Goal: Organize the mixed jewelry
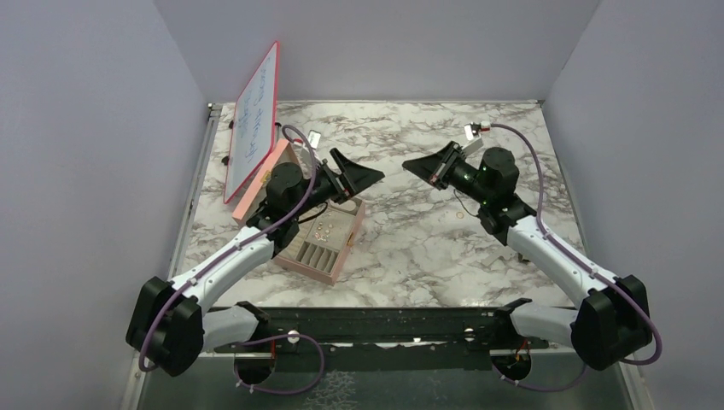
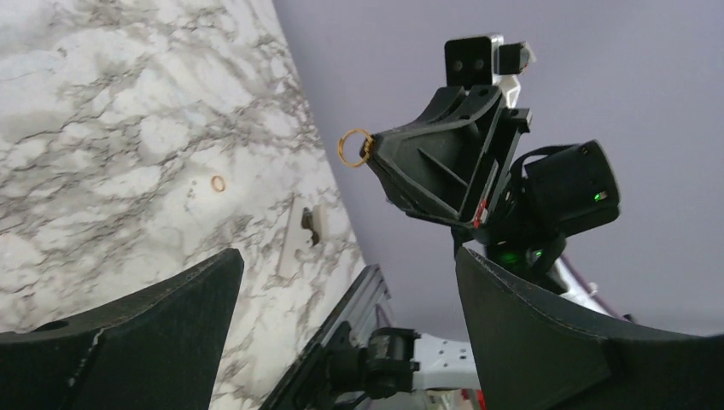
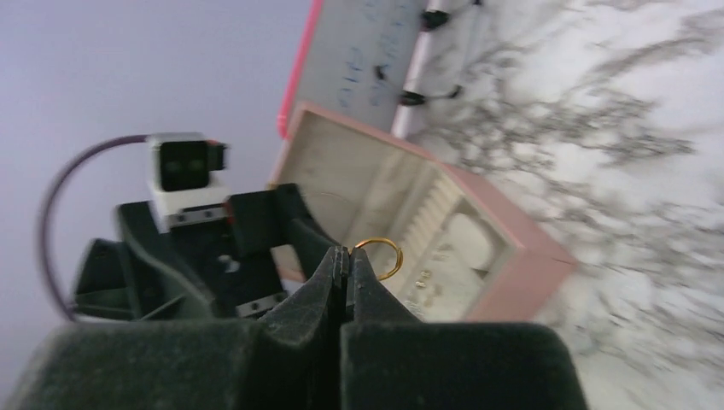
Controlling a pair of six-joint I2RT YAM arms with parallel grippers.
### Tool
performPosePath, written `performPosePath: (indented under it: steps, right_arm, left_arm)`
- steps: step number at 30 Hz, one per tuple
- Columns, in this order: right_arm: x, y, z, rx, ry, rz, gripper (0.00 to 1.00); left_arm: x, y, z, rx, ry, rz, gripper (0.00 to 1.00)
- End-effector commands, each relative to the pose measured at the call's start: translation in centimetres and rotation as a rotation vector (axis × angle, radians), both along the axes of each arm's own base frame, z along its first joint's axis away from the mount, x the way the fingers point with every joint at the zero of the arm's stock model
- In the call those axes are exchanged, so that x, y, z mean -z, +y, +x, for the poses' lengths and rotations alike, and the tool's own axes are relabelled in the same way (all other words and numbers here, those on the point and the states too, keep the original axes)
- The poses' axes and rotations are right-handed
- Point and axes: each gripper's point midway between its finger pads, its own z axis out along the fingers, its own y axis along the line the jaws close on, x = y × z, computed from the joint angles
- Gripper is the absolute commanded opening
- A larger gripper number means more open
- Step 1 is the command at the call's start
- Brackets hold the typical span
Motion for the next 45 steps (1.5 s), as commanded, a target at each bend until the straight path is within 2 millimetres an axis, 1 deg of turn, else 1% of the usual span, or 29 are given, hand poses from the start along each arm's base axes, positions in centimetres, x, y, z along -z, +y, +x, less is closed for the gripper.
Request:
performPosePath:
  steps: [1, 3, 4, 6, 10, 13, 16, 19, 25, 28, 32, 36, 39, 42, 45]
  right_arm:
    - [-8.8, 2.0, -3.2, -0.211, -0.157, 0.285, 0.01]
    - [-10.8, 2.3, -4.2, -0.277, -0.208, 0.356, 0.01]
    - [-11.6, 2.4, -4.6, -0.302, -0.223, 0.386, 0.0]
    - [-12.9, 2.7, -5.0, -0.352, -0.242, 0.43, 0.01]
    - [-14.5, 3.2, -6.5, -0.473, -0.296, 0.531, 0.01]
    - [-15.7, 3.3, -8.1, -0.565, -0.353, 0.619, 0.01]
    - [-15.7, 4.2, -8.4, -0.611, -0.339, 0.645, 0.01]
    - [-15.8, 4.8, -8.8, -0.631, -0.343, 0.645, 0.01]
    - [-16.5, 5.4, -9.7, -0.672, -0.358, 0.657, 0.01]
    - [-16.2, 5.6, -9.8, -0.678, -0.341, 0.662, 0.01]
    - [-15.9, 5.7, -9.7, -0.677, -0.328, 0.666, 0.01]
    - [-15.8, 6.1, -9.7, -0.683, -0.321, 0.668, 0.01]
    - [-15.8, 6.3, -9.8, -0.695, -0.319, 0.668, 0.01]
    - [-15.5, 6.5, -9.8, -0.699, -0.308, 0.664, 0.01]
    - [-15.2, 6.5, -9.8, -0.7, -0.298, 0.663, 0.01]
  left_arm:
    - [-7.3, 1.0, 0.4, -0.077, -0.058, -0.237, 0.95]
    - [-9.1, 1.3, 0.2, -0.081, -0.062, -0.29, 0.93]
    - [-9.7, 1.3, 0.0, -0.074, -0.059, -0.317, 0.91]
    - [-10.8, 1.4, -0.4, -0.054, -0.047, -0.382, 0.81]
    - [-12.3, 1.8, -0.9, -0.03, -0.038, -0.507, 0.63]
    - [-13.8, 1.8, -1.5, 0.02, -0.073, -0.582, 0.57]
    - [-14.7, 1.4, -2.8, 0.097, -0.109, -0.625, 0.54]
    - [-14.6, 1.5, -4.0, 0.149, -0.131, -0.661, 0.5]
    - [-14.0, 1.7, -4.3, 0.153, -0.134, -0.679, 0.45]
    - [-14.6, 1.9, -4.8, 0.18, -0.164, -0.704, 0.41]
    - [-15.3, 1.6, -5.6, 0.23, -0.194, -0.711, 0.36]
    - [-15.3, 1.0, -6.0, 0.263, -0.202, -0.702, 0.36]
    - [-15.1, 0.8, -6.0, 0.271, -0.193, -0.7, 0.36]
    - [-15.5, 0.7, -6.3, 0.291, -0.212, -0.702, 0.36]
    - [-15.5, 0.7, -6.2, 0.28, -0.208, -0.707, 0.28]
